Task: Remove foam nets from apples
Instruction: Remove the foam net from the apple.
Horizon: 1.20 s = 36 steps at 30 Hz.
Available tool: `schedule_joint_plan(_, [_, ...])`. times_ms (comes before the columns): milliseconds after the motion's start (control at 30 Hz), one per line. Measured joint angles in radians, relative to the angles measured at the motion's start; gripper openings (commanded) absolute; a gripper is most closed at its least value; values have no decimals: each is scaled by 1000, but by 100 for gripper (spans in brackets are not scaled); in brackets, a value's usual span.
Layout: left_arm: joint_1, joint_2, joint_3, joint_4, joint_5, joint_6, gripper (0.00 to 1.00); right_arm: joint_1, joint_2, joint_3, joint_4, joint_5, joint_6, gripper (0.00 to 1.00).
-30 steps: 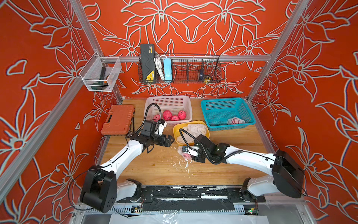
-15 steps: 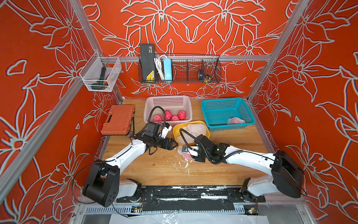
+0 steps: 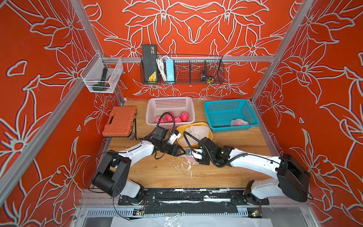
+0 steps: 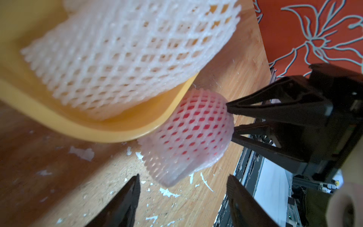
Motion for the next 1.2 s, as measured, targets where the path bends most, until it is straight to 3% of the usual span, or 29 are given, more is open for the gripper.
schedule_joint_plan(600, [-31, 57, 11, 55, 85, 6, 22, -25, -28, -40, 37, -2, 13, 43])
schedule_joint_plan(967, [-63, 34, 47, 61, 91, -3, 5, -78, -160, -93, 42, -82, 48, 74])
schedule_joint_plan(1200, [-106, 7, 89, 63, 77, -18, 4, -79, -211, -122, 93, -156, 57, 79])
